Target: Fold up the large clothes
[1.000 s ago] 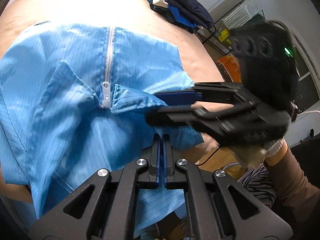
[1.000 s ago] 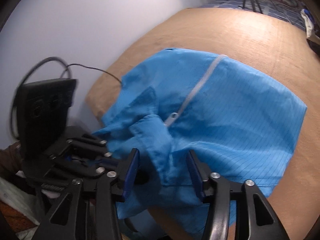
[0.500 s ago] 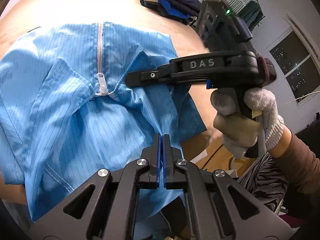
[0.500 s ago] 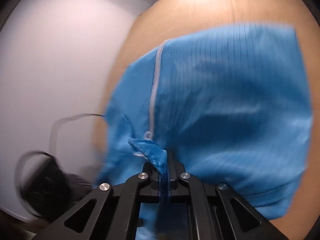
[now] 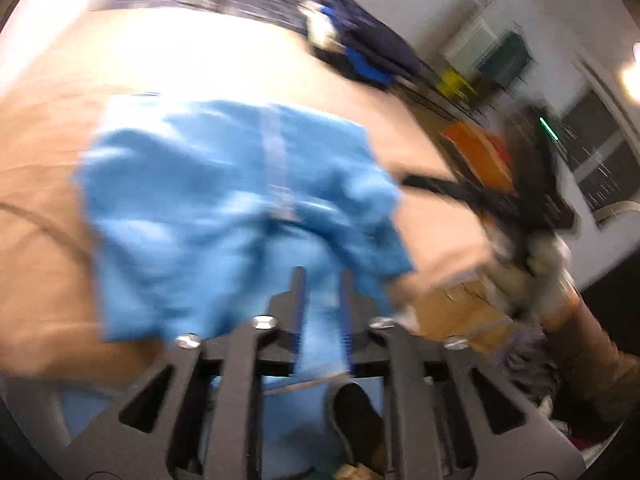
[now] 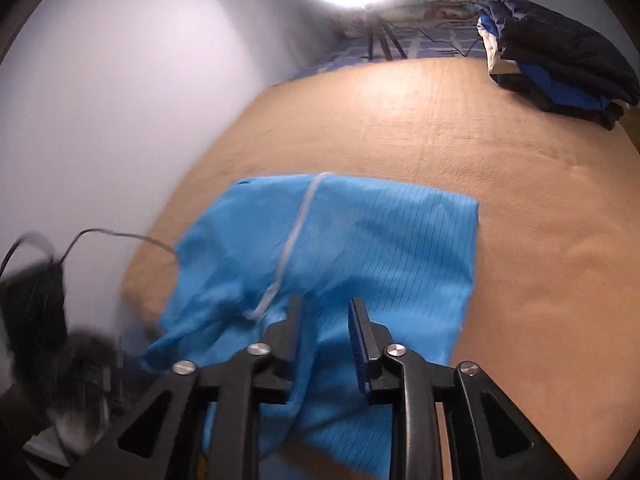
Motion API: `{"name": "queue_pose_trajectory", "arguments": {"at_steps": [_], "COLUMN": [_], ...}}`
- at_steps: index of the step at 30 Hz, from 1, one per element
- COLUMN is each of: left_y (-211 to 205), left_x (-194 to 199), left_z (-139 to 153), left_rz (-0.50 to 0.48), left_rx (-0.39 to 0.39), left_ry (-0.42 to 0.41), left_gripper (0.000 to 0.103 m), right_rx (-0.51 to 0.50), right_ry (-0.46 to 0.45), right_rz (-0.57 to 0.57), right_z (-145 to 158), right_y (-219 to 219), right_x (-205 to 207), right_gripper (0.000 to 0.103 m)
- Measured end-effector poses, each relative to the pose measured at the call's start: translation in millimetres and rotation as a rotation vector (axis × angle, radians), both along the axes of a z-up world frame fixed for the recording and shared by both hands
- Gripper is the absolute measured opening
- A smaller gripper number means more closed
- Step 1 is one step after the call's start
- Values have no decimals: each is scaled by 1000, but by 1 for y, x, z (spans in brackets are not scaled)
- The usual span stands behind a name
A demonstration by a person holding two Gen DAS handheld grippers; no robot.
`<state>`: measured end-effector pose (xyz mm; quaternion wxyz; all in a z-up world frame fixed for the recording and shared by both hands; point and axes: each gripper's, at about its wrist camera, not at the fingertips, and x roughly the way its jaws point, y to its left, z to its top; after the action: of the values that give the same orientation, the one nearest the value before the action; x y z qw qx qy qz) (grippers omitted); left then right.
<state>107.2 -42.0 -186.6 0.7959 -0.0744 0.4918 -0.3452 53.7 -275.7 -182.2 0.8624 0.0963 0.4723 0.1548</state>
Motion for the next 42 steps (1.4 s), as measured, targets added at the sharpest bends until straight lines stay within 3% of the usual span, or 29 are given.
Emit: {"name": "queue_pose_trajectory", "arguments": {"at_steps": [2,4,6,8,11,12,14,18,19,21,22,23,24,25,26,31,35,38,40,41,42], "left_y": [20,33,40,40,36,34,30,30,32,33,32,30,31,32,35,38,32,31,33,35,38], "left_x": [3,8,12,9,6,7,10,10,9,8,8,8,7,7,7,3,-2,-2,0,0,0], "left_z": [-4,-17,-29,-31,-32,-34,-39,-49,-51,-54,-54,-53,-51,-47,-43,-40,-43,-43,-41,-38,-34], "left_rz": [56,95,114,116,111,116,121,132,131,126,117,113,108,110,119,113,95,78,70,69,63], "left_rx": [33,39,44,69,77,81,104,144,146,138,141,143,140,133,124,130,153,160,150,140,134], "left_ry": [12,87,137,120,154,181,213,233,234,239,231,215,199,185,171,147,118,121,147,153,148], "left_gripper": [25,25,25,25,25,25,25,25,24,7,5,2,2,1,0,0,0,0,0,2,2], "right_rx": [-5,10,90,158,61,73,93,88,79,115,133,148,158,152,135,-14,-187,-164,-126,-108,-84], "right_ry": [25,79,151,189,185,204,260,331,343,382,398,412,421,418,393,181,84,83,80,89,91], "right_rz": [-9,-42,-82,-84,-54,-63,-112,-172,-170,-144,-135,-123,-101,-85,-78,-68,-13,-34,-56,-72,-78], "right_z": [-1,-8,-20,-28,-25,-27,-33,-48,-51,-59,-61,-65,-67,-67,-63,-21,-14,-14,-11,-9,-14], "right_y": [5,13,13,20,39,42,42,37,38,42,43,46,49,50,51,45,61,55,55,53,58], "right_x": [-15,-25,-32,-39,-50,-52,-58,-56,-56,-57,-58,-58,-57,-56,-57,-68,-78,-80,-85,-90,-85], "right_gripper": [40,40,41,40,41,41,52,52,52,52,46,27,17,4,0,0,0,0,9,26,29]}}
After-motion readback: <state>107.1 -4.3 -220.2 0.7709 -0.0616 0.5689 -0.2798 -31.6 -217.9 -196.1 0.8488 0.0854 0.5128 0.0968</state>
